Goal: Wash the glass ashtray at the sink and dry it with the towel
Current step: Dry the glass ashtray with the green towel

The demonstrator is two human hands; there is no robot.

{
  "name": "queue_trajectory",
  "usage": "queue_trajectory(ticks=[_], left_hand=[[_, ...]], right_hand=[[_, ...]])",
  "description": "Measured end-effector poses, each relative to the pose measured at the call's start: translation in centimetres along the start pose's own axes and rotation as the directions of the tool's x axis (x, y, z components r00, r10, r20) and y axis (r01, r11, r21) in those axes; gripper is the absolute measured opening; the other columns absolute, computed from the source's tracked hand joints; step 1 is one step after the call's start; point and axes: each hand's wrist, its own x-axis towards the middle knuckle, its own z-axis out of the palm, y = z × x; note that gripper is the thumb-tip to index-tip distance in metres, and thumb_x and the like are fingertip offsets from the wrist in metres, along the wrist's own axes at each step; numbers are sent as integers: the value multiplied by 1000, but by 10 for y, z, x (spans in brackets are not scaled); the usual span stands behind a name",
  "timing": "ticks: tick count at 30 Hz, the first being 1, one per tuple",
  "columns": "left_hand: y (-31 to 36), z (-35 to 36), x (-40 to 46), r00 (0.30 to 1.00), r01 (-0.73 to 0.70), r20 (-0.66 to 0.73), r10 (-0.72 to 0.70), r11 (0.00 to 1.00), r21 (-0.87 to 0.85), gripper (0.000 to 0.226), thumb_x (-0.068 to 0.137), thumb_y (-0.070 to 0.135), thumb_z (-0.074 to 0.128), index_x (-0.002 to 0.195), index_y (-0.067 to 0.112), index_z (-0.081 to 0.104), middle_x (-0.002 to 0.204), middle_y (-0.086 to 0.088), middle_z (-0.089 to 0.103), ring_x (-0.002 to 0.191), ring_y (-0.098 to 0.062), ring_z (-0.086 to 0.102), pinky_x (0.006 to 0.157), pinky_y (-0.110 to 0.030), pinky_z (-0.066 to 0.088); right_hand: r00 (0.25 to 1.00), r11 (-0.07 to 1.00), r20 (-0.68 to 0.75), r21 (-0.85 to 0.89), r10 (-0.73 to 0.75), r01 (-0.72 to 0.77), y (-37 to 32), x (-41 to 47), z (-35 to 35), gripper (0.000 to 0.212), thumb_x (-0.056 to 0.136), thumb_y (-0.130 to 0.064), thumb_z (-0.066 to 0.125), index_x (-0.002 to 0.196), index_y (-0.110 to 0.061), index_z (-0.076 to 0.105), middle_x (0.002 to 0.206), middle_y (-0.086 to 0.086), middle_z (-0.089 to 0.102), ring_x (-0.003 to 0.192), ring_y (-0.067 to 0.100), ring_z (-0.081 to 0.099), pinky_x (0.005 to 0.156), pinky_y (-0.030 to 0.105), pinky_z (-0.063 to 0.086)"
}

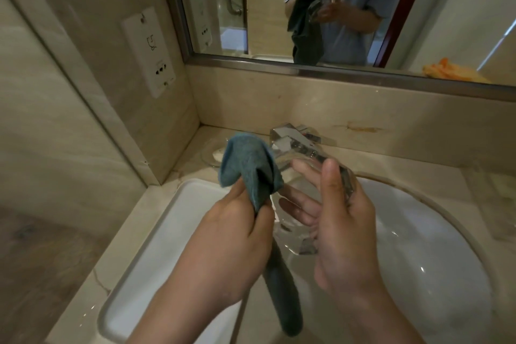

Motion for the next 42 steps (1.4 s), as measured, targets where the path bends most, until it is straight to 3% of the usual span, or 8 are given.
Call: queue_trajectory(ticks=[7,10,16,24,28,31,37,42], left_hand=[[4,-7,8,991,132,-18,-131,991,24,35,91,30,36,69,8,52,64,-7,51,56,-18,46,52,-28,36],[-9,-13,14,961,276,78,-265,937,-212,36,88,30,44,77,1,61,80,-27,61,75,-38,58,75,-47,49],[-12,-19,11,925,379,324,-198,420,-824,29,66,27,48,59,19,75,63,-5,71,57,-16,67,64,-33,55],[-10,9,-1,884,465,466,-34,-30,-885,39,90,29,40,101,11,73,109,-13,70,99,-23,67,85,-31,54],[-3,14,-12,911,388,334,-243,223,-894,45,92,21,41,132,2,43,138,-18,44,126,-30,46,108,-38,36],[-9,22,-13,896,443,443,0,-51,-895,43,57,11,62,99,11,73,109,-16,70,99,-28,67,85,-42,53],[3,16,-12,893,451,407,-194,373,-811,24,52,-2,54,66,6,72,73,-20,68,65,-24,65,61,-30,53],[-7,22,-15,854,516,415,-314,411,-751,44,54,17,64,95,1,61,110,-33,59,105,-44,58,101,-61,36]], right_hand=[[1000,999,24,-46,-4,6,-2,-4,-4,43,67,-52,47,95,-23,61,96,-11,73,77,16,74,69,30,60],[997,999,69,-38,-15,18,-8,-7,-2,46,65,-56,46,94,-23,61,99,-10,72,77,17,74,64,28,59],[992,968,98,233,74,-95,-12,-4,-3,35,72,-48,45,76,-26,72,90,2,76,78,29,73,61,33,60],[991,935,-123,341,-58,98,-6,-1,14,32,74,-47,45,85,-27,68,99,-2,75,83,26,73,66,33,60],[975,937,-152,289,-160,198,-7,3,21,44,81,-48,47,110,-17,58,105,-10,72,90,20,72,73,29,58],[953,940,-142,177,-269,292,0,2,18,36,84,-45,54,111,-21,56,109,-7,71,94,19,71,76,29,57],[826,804,9,-223,-564,551,17,-7,15,24,86,-36,54,110,-37,53,104,-42,59,101,-15,58,81,6,46],[828,809,-30,-234,-560,539,24,-7,10,20,85,-34,52,105,-34,51,101,-43,59,98,-18,57,79,0,42]])
